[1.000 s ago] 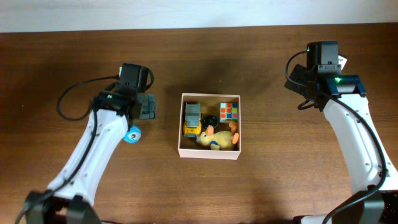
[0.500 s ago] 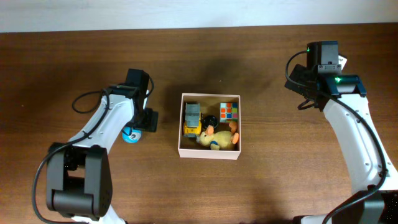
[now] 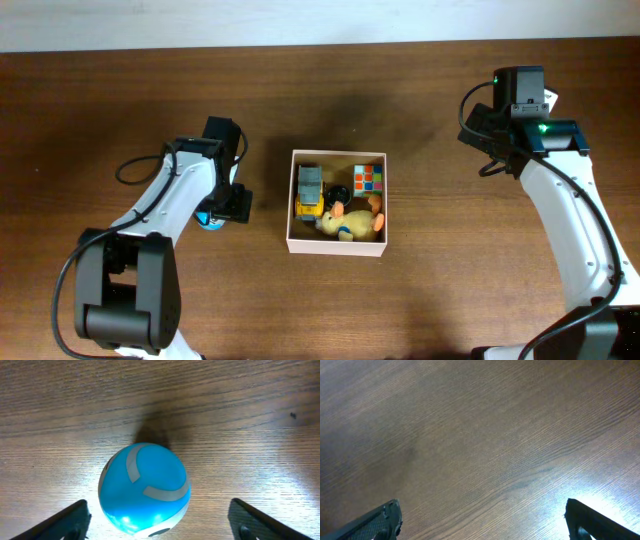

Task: Pack container
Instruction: 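Move the left gripper to the blue ball and close on it, then lift the ball with the left gripper and lower it into the box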

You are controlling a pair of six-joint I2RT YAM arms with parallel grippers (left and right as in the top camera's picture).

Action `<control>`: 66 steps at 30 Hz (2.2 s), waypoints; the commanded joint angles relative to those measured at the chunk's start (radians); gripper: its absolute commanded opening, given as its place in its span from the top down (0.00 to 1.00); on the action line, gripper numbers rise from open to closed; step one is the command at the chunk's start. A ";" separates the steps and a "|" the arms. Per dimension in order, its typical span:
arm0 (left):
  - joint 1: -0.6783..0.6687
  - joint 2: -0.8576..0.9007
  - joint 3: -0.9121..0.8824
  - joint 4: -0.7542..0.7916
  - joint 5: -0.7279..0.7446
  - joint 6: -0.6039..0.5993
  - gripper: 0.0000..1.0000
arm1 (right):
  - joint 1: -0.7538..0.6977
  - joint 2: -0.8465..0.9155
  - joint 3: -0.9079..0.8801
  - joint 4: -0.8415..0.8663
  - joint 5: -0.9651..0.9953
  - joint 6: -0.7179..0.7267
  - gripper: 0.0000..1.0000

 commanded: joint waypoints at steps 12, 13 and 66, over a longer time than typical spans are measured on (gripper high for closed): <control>0.030 0.042 -0.046 0.109 0.010 0.005 0.11 | -0.004 0.003 0.007 0.000 0.002 0.012 0.01; 0.030 0.042 -0.046 0.108 0.011 0.005 0.11 | -0.004 0.003 0.007 0.000 0.002 0.012 0.01; 0.026 0.051 0.360 -0.117 0.352 0.005 0.46 | -0.004 0.003 0.007 0.000 0.002 0.012 0.01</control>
